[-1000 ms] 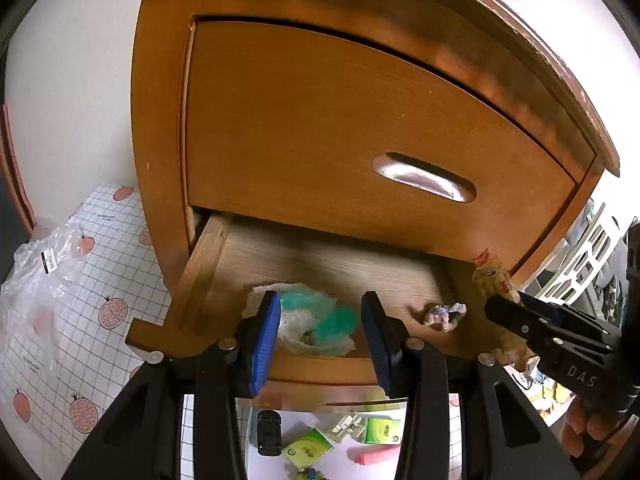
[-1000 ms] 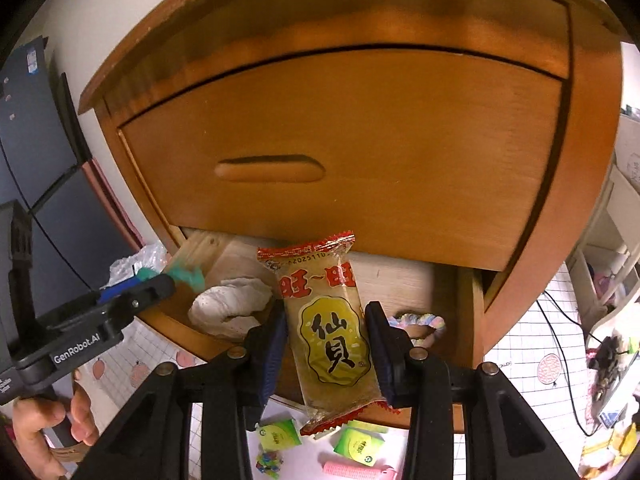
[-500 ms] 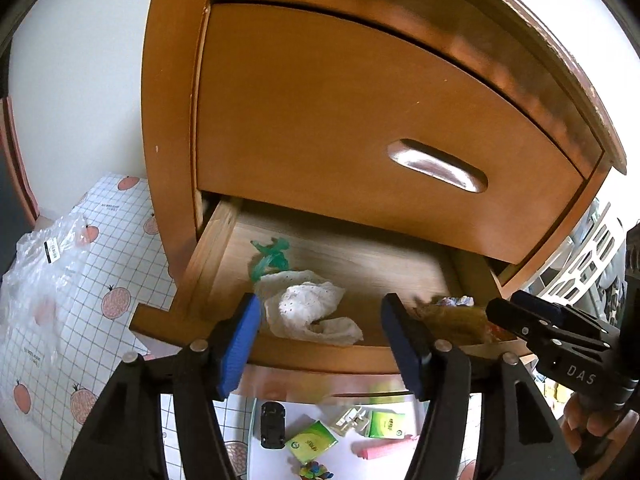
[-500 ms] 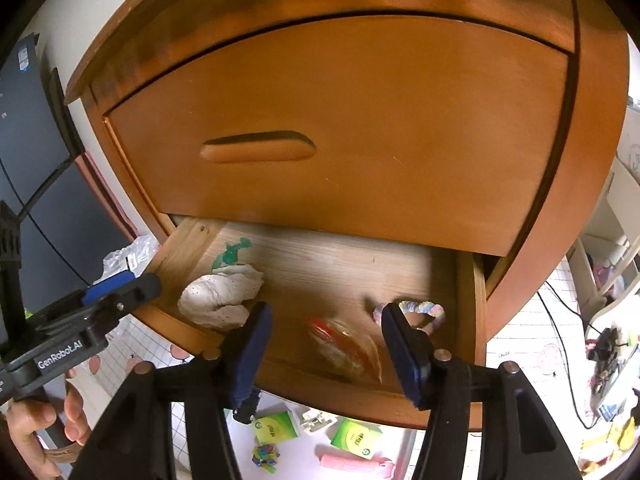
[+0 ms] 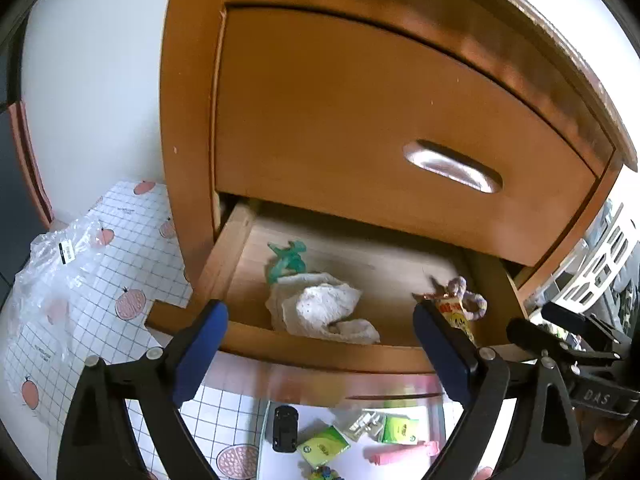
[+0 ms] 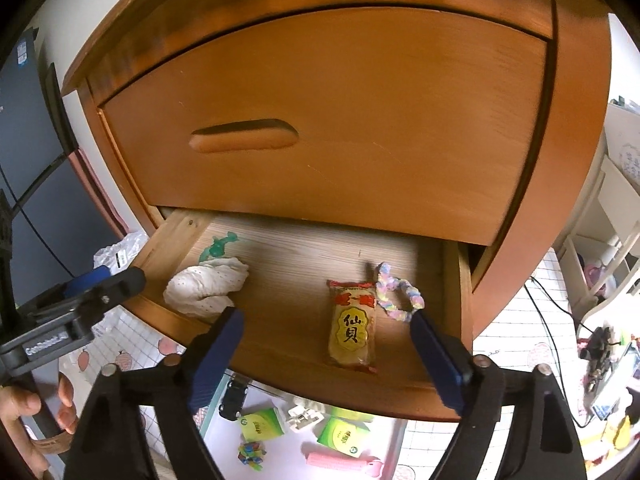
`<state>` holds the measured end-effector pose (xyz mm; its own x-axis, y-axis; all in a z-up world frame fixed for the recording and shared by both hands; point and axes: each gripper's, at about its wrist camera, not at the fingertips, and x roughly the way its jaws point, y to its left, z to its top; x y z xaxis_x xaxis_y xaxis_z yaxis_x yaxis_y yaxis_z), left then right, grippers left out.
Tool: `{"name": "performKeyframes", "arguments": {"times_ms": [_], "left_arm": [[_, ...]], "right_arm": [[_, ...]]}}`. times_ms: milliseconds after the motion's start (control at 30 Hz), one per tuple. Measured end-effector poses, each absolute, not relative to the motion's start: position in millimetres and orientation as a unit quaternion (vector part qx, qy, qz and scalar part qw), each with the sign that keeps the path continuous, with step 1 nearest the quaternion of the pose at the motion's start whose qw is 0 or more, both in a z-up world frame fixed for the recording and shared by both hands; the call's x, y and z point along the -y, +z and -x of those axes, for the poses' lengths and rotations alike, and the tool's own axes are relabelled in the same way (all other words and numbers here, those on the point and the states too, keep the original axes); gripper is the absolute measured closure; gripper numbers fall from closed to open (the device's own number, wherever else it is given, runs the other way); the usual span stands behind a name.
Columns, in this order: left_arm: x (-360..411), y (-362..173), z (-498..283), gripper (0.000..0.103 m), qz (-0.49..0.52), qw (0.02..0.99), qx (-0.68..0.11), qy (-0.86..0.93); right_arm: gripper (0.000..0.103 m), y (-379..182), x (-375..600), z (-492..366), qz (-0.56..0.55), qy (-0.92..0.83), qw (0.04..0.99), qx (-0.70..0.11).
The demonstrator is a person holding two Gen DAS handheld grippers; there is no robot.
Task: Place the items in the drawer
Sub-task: 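Open left tool over the drawer while right tool releases the snack packet inside, then withdraw both tools from the drawer back toward the tray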
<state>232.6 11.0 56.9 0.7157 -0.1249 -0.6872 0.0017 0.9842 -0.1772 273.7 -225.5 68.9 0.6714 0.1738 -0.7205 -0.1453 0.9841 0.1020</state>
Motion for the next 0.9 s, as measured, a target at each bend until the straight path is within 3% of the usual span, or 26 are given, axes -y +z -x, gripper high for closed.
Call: {"name": "performKeyframes", "arguments": {"times_ms": [100,900], "left_arm": [[-13,59,-230,0.000,0.080,0.926,-0.367,-0.027],[-3,67,-195,0.000,0.077,0.945,-0.313,-0.050]], "right_arm": [[0.000,69,226,-272,-0.016,0.084,0.916,-0.392],[0.000,65,231,-246,-0.024,0.087,0.922,-0.376]]}}
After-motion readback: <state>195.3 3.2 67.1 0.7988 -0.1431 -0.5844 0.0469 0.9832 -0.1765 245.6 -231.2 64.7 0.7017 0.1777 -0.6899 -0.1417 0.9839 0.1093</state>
